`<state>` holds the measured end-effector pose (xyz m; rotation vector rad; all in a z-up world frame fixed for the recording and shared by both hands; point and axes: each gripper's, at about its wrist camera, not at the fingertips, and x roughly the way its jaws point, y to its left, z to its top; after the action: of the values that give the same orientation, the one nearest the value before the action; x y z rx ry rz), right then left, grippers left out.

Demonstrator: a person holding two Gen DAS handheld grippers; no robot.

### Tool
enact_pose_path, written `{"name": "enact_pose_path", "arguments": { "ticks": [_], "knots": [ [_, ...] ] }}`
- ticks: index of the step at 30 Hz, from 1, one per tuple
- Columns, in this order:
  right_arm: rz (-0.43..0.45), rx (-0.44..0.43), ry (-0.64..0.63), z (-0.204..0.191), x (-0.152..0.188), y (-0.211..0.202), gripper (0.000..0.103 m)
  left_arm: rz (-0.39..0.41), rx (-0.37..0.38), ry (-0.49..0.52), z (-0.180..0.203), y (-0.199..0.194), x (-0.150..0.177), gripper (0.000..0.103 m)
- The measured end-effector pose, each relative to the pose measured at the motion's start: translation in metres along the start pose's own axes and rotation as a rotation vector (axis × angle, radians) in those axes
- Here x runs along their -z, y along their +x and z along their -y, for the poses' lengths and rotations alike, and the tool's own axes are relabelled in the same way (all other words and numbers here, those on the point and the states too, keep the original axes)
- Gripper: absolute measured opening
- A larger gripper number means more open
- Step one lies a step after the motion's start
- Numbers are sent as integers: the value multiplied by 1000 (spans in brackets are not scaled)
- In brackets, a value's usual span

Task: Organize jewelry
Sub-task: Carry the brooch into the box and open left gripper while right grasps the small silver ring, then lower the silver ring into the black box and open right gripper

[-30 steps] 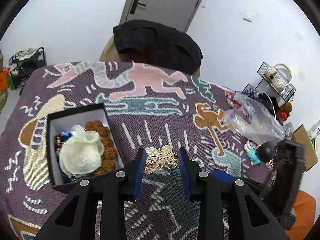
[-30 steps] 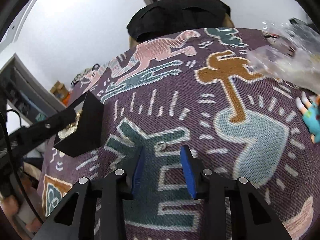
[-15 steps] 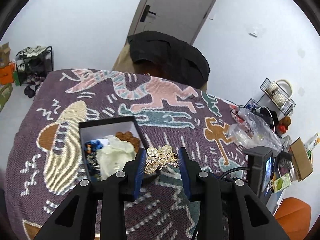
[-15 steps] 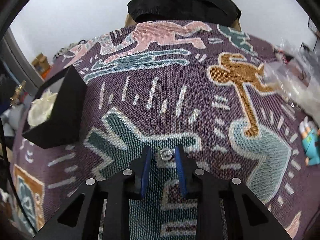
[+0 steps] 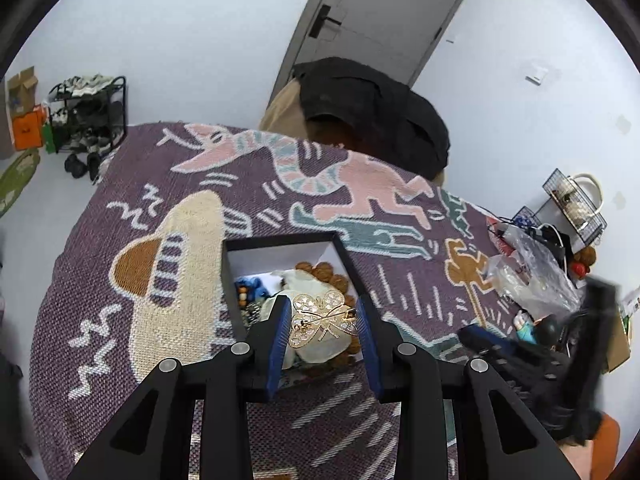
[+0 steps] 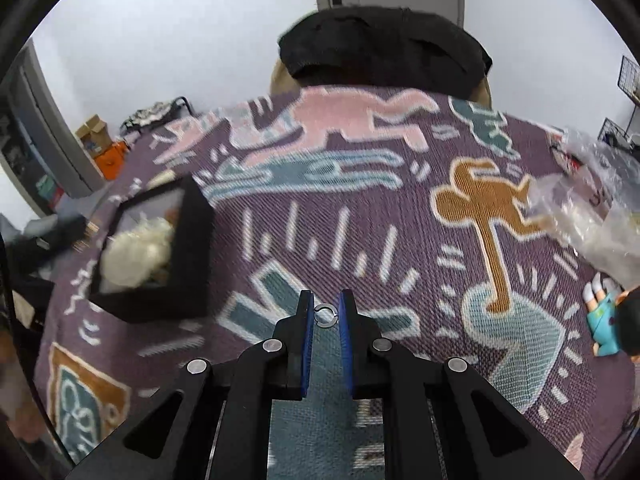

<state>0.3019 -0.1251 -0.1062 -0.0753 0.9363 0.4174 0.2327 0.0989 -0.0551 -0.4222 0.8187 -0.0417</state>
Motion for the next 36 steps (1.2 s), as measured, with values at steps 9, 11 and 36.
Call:
{"name": "enact_pose_path", "arguments": {
  "ticks": [9, 11, 36],
  "knots": [
    [69, -121, -38, -40, -19, -31, 14, 36, 24, -46, -23, -20, 6, 81],
    [73, -147, -46, -50, -23, -32, 14, 48, 24, -68, -31, -27, 8, 81],
    [78, -273, -61, -106, -32, -21, 57, 146, 20, -144, -74, -68, 35, 81]
  ]
}}
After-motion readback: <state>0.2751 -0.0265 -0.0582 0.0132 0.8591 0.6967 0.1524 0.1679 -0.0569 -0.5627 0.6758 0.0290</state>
